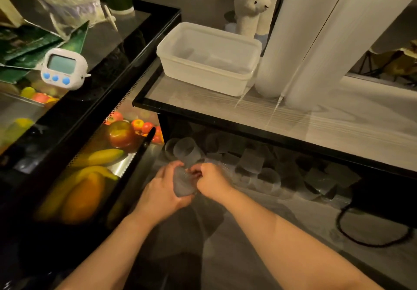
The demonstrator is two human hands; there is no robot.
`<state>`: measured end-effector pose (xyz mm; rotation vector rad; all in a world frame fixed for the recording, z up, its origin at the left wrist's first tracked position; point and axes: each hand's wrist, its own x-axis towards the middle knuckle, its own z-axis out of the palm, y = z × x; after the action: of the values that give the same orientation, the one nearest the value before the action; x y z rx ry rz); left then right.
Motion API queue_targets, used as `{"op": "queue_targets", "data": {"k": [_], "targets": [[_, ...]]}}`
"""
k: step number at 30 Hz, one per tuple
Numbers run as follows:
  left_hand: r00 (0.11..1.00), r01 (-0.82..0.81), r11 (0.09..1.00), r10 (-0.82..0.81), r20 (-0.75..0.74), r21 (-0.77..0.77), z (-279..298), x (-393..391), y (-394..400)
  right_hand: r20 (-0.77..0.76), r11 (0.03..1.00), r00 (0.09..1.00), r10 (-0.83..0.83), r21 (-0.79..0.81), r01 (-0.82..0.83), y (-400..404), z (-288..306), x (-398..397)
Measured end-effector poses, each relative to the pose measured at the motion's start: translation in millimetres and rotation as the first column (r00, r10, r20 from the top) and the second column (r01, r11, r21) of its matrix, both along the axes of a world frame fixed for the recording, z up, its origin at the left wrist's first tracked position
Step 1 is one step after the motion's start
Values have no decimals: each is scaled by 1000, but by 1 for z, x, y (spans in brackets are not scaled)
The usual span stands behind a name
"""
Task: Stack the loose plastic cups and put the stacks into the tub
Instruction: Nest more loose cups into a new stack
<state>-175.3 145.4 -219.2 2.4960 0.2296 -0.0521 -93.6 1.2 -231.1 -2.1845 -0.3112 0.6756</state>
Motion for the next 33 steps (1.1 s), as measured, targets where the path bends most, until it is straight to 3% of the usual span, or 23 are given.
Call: {"op": "queue_targets", "data": {"k": [4, 7, 9, 11, 14, 18, 21, 23, 25, 28, 30, 33], "targets": [[996, -38, 999, 38, -75, 6, -4, -3, 0, -9, 988, 989, 147, -38, -148, -7, -8, 7], [987, -125, 992, 120, -108, -32, -7, -9, 2, 232, 979, 956, 179, -138, -150, -5, -12, 20], [973, -183, 983, 179, -143, -16, -5, -12, -1, 289, 969, 929, 231, -151, -194, 2, -16, 31], [966, -204, 978, 207, -152, 35, -2, -16, -5, 245, 841, 844, 478, -405, -359, 8, -12, 40], [959, -235, 971, 239, -154, 46, 2, -21, -9, 156, 678, 772, 616, -604, -418, 14, -8, 50], [953, -276, 961, 274, -126, 2, 8, -24, -12, 225, 649, 716, 661, -650, -395, 19, -10, 50], [947, -299, 954, 294, -129, -23, 11, -26, -14, 305, 800, 793, 528, -491, -344, 10, -9, 45], [942, -320, 945, 310, -126, -64, 11, -28, -18, 414, 931, 844, 341, -273, -242, -2, -7, 33], [936, -344, 932, 331, -120, -112, 9, -32, -24, 418, 994, 904, 87, 21, -106, -17, 0, 16], [937, -346, 924, 332, -106, -165, 9, -39, -38, 128, 877, 970, -205, 464, 124, -39, 23, -16], [945, -325, 929, 311, -105, -176, 10, -43, -47, 38, 819, 980, -193, 557, 140, -51, 30, -35], [971, -237, 948, 227, -72, -214, 8, -50, -59, 85, 838, 986, -145, 540, 77, -66, 26, -53]]}}
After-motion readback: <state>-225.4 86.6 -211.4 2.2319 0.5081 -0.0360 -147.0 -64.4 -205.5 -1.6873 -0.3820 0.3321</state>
